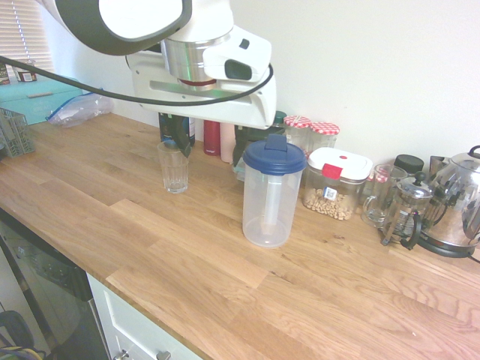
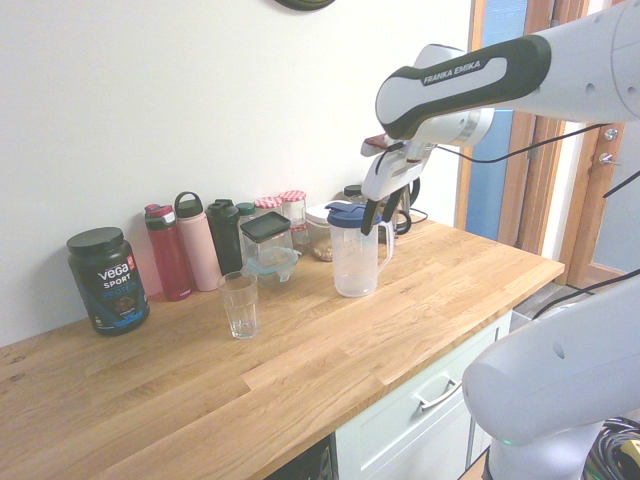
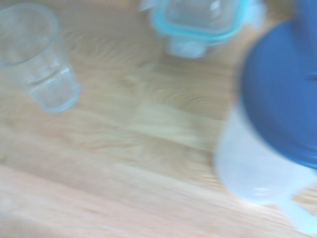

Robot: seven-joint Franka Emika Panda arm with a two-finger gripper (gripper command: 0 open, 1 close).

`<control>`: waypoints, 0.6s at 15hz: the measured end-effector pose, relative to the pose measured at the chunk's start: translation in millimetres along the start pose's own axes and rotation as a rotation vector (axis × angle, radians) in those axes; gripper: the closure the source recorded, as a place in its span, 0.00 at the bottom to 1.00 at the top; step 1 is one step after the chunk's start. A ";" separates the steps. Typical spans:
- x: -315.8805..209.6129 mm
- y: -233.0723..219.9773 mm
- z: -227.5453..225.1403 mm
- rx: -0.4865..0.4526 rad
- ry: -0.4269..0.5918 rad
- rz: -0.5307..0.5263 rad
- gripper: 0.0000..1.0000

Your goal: Pour me some water

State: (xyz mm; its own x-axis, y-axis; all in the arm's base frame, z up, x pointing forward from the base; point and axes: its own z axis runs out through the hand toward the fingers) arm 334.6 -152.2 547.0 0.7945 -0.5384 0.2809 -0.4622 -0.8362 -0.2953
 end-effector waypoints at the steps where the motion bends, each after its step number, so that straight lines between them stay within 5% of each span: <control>1: 4.3 10.1 1.9 0.005 0.007 0.018 0.00; 9: 49.8 59.3 49.0 -0.014 0.015 0.060 0.00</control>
State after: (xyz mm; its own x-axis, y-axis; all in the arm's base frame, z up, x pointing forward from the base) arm 366.0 -223.5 498.7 0.7593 -0.5889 0.2767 -0.5145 -0.8037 -0.2989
